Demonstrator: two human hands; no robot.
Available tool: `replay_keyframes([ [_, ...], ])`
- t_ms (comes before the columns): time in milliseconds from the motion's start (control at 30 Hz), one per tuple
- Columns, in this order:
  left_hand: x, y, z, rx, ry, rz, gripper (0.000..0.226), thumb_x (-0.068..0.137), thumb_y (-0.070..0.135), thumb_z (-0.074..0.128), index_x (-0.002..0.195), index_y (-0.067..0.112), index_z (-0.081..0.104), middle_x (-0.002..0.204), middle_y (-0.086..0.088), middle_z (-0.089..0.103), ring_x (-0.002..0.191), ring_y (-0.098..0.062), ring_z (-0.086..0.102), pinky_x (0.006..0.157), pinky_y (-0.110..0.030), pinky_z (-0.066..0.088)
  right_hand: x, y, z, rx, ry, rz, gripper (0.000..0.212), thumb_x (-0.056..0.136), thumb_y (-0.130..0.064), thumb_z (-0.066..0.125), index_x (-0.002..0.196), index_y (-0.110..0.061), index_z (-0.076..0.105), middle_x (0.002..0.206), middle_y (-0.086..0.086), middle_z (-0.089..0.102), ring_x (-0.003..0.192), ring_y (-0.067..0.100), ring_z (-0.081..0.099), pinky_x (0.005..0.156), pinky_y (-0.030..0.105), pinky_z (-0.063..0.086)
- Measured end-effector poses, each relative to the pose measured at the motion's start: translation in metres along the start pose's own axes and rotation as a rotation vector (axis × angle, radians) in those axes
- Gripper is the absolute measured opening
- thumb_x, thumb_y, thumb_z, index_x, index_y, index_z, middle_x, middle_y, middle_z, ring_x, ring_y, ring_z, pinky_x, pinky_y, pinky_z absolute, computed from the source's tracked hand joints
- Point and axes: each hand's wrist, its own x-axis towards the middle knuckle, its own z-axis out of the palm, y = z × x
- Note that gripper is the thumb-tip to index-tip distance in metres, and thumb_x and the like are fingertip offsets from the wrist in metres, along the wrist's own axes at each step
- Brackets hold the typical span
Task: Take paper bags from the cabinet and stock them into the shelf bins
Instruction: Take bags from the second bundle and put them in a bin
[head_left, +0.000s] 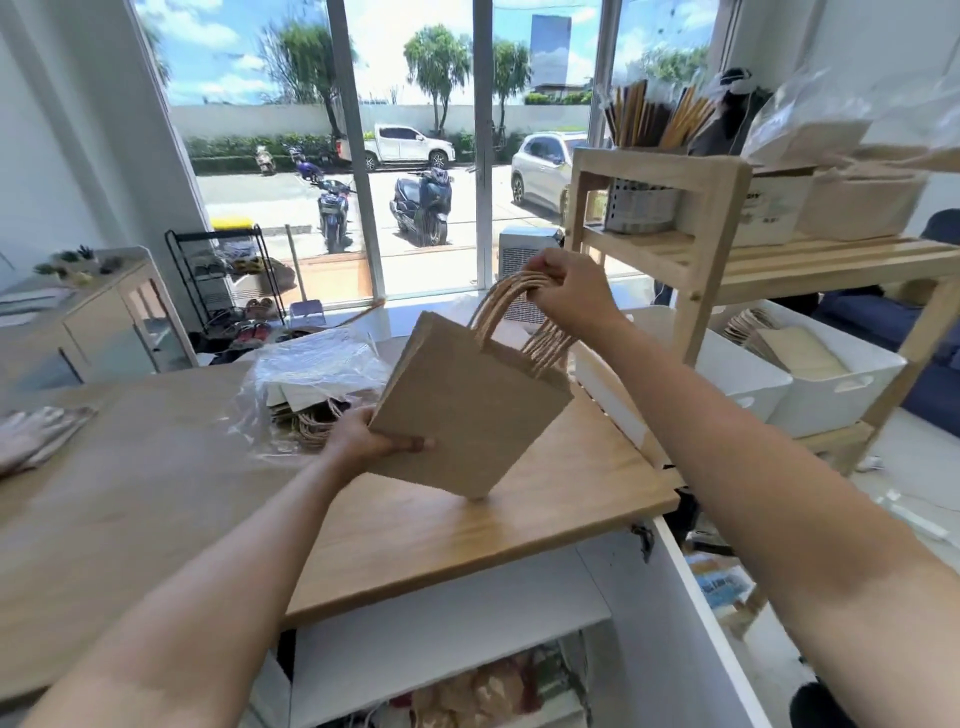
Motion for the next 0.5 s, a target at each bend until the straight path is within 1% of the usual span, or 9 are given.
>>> replay_keyframes([
  [33, -0.004, -0.010, 0.003, -0.069, 0.007, -0.034, 0.051, 0.045, 0.017, 0.096, 0.089, 0.017, 0.070, 0.092, -0.003, 0.072, 0.071, -0.008, 0.069, 0.061, -0.018, 0.055, 0.005, -0.013, 0.011, -0.057, -0.024, -0.042, 0.030, 0.075, -0.002, 0.057, 0.097, -0.014, 0.072, 0.094, 0.006, 0.072, 0.091, 0.022, 0.066, 0.085, 0.034, 0.053],
  [133, -0.009, -0.033, -0.001, -0.138, -0.005, -0.093, 0.059, 0.053, 0.005, 0.093, 0.105, 0.011, 0.067, 0.101, -0.005, 0.071, 0.085, -0.015, 0.066, 0.067, -0.018, 0.056, 0.012, -0.046, 0.048, -0.170, -0.151, -0.118, 0.037, 0.075, -0.002, 0.051, 0.098, -0.021, 0.073, 0.100, 0.003, 0.073, 0.094, 0.022, 0.066, 0.083, 0.034, 0.055],
  [233, -0.010, -0.039, -0.020, -0.220, 0.018, -0.075, 0.077, 0.047, 0.006, 0.094, 0.117, 0.008, 0.061, 0.110, -0.005, 0.070, 0.092, -0.014, 0.065, 0.070, -0.021, 0.054, 0.009, -0.072, 0.086, -0.243, -0.276, -0.184, 0.040, 0.079, -0.005, 0.051, 0.111, -0.022, 0.069, 0.111, 0.006, 0.071, 0.102, 0.024, 0.065, 0.087, 0.036, 0.055],
  [267, -0.008, -0.038, -0.025, -0.249, 0.030, -0.067, 0.077, 0.049, 0.005, 0.094, 0.117, 0.010, 0.060, 0.110, -0.004, 0.070, 0.094, -0.014, 0.066, 0.070, -0.021, 0.054, 0.008, -0.076, 0.095, -0.258, -0.292, -0.185, 0.041, 0.080, -0.006, 0.052, 0.115, -0.022, 0.067, 0.113, 0.006, 0.070, 0.103, 0.025, 0.065, 0.087, 0.036, 0.054],
  [300, -0.007, -0.035, -0.029, -0.274, 0.037, -0.061, 0.071, 0.052, 0.002, 0.092, 0.115, 0.011, 0.061, 0.109, -0.004, 0.070, 0.095, -0.014, 0.066, 0.069, -0.021, 0.055, 0.008, -0.077, 0.101, -0.262, -0.295, -0.184, 0.042, 0.081, -0.007, 0.054, 0.119, -0.022, 0.064, 0.115, 0.006, 0.069, 0.105, 0.025, 0.064, 0.089, 0.035, 0.053],
  [367, -0.007, -0.030, -0.037, -0.299, 0.037, -0.053, 0.053, 0.058, -0.004, 0.087, 0.103, 0.013, 0.064, 0.104, -0.003, 0.071, 0.092, -0.016, 0.067, 0.064, -0.018, 0.057, 0.010, -0.078, 0.105, -0.251, -0.303, -0.203, 0.045, 0.082, -0.011, 0.059, 0.126, -0.020, 0.060, 0.123, 0.006, 0.065, 0.112, 0.023, 0.060, 0.096, 0.031, 0.049],
  [400, -0.008, -0.026, -0.039, -0.300, 0.023, -0.046, 0.047, 0.061, -0.007, 0.085, 0.097, 0.015, 0.064, 0.099, -0.001, 0.071, 0.090, -0.016, 0.066, 0.062, -0.016, 0.057, 0.010, -0.078, 0.102, -0.240, -0.332, -0.212, 0.051, 0.081, -0.015, 0.064, 0.132, -0.019, 0.055, 0.129, 0.006, 0.060, 0.119, 0.023, 0.057, 0.100, 0.029, 0.045],
  [433, -0.008, -0.025, -0.039, -0.302, 0.012, -0.042, 0.044, 0.062, -0.009, 0.083, 0.093, 0.017, 0.064, 0.096, 0.001, 0.070, 0.088, -0.016, 0.066, 0.061, -0.016, 0.056, 0.010, -0.075, 0.096, -0.213, -0.387, -0.213, 0.063, 0.080, -0.019, 0.070, 0.139, -0.020, 0.048, 0.137, 0.007, 0.054, 0.126, 0.022, 0.051, 0.104, 0.028, 0.040],
  [500, -0.008, -0.025, -0.039, -0.312, 0.002, -0.043, 0.045, 0.061, -0.011, 0.083, 0.089, 0.018, 0.064, 0.093, 0.003, 0.070, 0.087, -0.015, 0.065, 0.065, -0.020, 0.055, 0.007, -0.062, 0.080, -0.092, -0.546, -0.155, 0.092, 0.075, -0.032, 0.078, 0.150, -0.027, 0.025, 0.154, 0.004, 0.030, 0.140, 0.020, 0.032, 0.112, 0.031, 0.027],
])
